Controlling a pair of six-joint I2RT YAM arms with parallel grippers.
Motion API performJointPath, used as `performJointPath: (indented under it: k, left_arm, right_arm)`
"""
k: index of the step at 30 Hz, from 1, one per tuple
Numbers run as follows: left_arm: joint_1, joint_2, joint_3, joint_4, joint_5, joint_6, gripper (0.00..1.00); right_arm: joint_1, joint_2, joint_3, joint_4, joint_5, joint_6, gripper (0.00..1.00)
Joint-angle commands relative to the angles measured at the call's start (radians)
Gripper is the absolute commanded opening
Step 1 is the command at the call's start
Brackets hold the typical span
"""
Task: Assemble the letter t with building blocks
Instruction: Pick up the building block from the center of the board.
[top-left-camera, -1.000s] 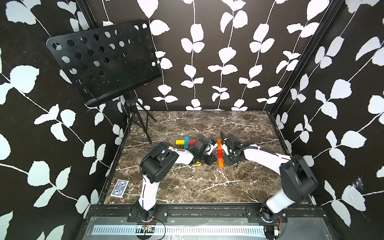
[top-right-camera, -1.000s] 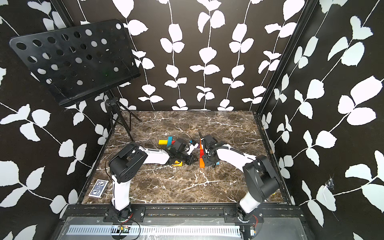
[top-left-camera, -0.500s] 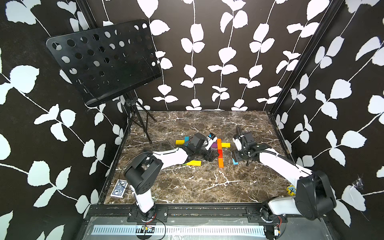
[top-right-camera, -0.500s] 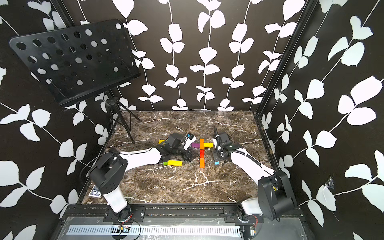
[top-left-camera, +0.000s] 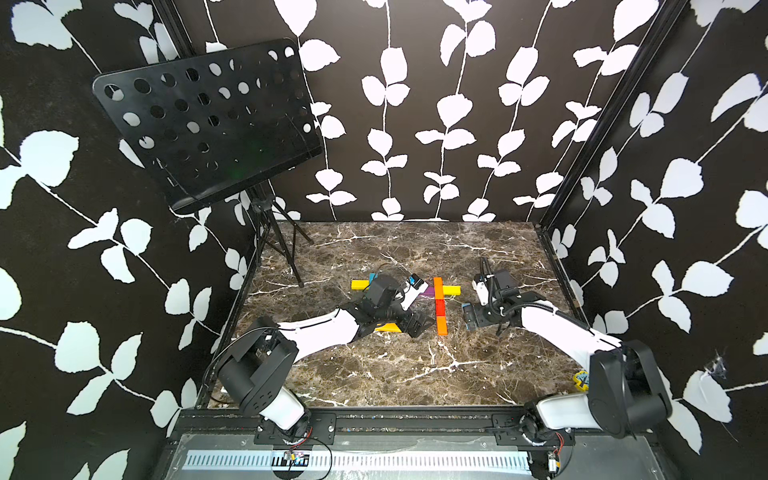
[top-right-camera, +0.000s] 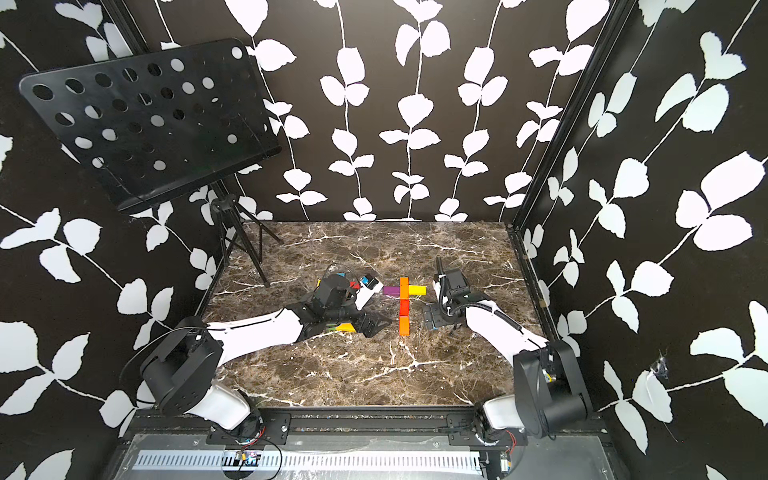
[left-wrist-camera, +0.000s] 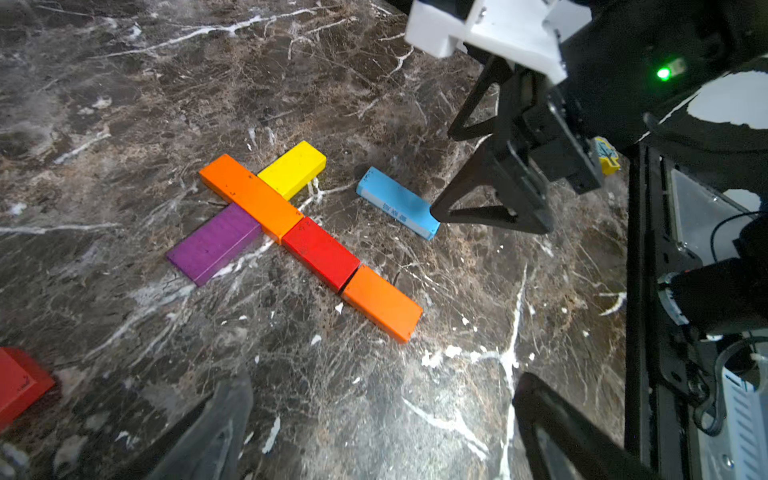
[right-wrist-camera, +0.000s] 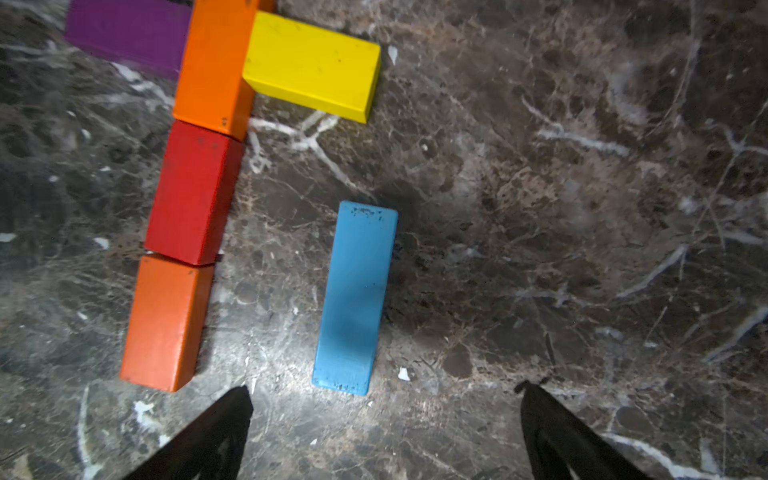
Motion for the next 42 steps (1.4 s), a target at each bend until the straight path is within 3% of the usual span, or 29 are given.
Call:
performJointPath:
  k: [1, 12, 18, 21, 27, 42]
  left_arm:
    - [-0.002, -0.066, -0.015, -0.020, -0.007, 0.038, 0.99]
    - [-0.002, -0.066, -0.030, 0.003, -0.038, 0.049, 0.99]
    - [-0.002, -0.040, -0.021, 0.010, -0.046, 0.052, 0.99]
    - [-0.002, -0.039, -0.027, 0.021, -0.046, 0.047, 0.99]
    - [-0.002, -0.051, -0.027, -0.001, -0.044, 0.063, 0.99]
    - [-0.002, -0.038, -0.051, 0.027, -0.036, 0.059, 0.99]
  right_arm:
    - [-0.008, 0.010, -0.004, 0.075, 0.031, 0.056, 0.99]
    - [-0.041, -0.009, -0.029, 0.105, -0.037, 0.111, 0.99]
    - [-0.041, 0.021, 0.031, 0.017, -0.112, -0.004, 0.99]
    - [-0.041, 0.066, 0.073, -0.038, -0.059, -0.004, 0.81]
    - [-0.038, 0.147, 0.121, -0.072, -0.043, 0.032, 0.67]
    - [0.031, 0.246, 0.181, -0.061, -0.014, 0.064, 0.60]
